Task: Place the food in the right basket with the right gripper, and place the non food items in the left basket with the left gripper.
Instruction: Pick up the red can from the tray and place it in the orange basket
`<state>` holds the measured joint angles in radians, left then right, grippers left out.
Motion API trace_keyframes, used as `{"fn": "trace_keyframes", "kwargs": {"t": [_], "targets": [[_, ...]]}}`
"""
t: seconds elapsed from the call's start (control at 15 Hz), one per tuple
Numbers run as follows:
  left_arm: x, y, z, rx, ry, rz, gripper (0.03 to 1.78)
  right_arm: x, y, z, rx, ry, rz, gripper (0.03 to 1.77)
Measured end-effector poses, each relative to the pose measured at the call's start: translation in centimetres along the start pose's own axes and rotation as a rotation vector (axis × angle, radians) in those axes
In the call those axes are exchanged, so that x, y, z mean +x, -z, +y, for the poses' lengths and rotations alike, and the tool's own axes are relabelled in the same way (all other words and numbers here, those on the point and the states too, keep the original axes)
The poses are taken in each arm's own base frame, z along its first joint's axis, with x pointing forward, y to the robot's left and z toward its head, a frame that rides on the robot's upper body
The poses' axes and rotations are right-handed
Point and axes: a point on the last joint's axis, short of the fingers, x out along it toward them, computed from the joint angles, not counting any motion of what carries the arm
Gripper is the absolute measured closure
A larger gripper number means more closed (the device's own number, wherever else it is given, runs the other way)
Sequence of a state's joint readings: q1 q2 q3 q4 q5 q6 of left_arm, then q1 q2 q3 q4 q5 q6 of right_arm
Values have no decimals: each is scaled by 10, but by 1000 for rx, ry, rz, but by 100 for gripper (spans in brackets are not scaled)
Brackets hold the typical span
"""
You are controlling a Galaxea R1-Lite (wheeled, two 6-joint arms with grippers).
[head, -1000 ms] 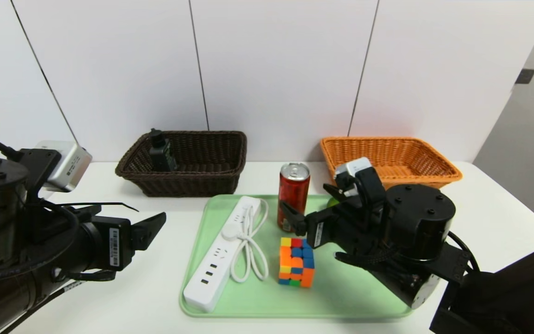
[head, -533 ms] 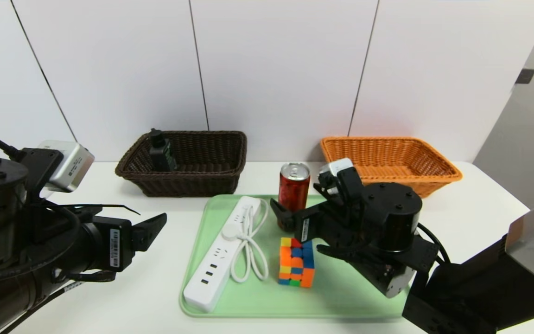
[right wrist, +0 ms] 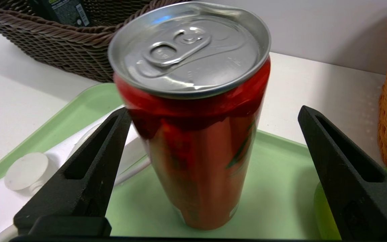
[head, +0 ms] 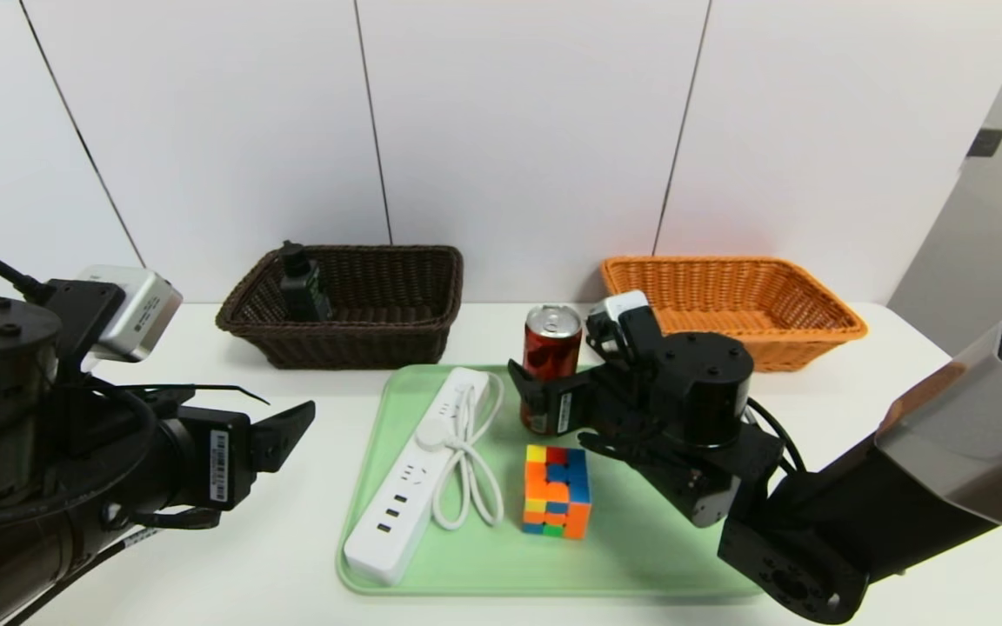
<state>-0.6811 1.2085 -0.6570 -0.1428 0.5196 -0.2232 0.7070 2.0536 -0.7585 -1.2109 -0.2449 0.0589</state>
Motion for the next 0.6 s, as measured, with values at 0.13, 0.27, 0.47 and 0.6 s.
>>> {"fn": "trace_keyframes", "kwargs": {"t": [0.13,0.27,0.47,0.6], "targets": [[0,0,0,1,0,2,12,4,2,1,0,0,0,9],[1,1,0,1,-1,4,12,9,3,2,2,0,-6,9],[1,1,0,2,-1,5,12,13,4,3,3,-1,-8,9],[1,1,0,2,-1,5,12,15,5,3,3,-1,-6,9]]}}
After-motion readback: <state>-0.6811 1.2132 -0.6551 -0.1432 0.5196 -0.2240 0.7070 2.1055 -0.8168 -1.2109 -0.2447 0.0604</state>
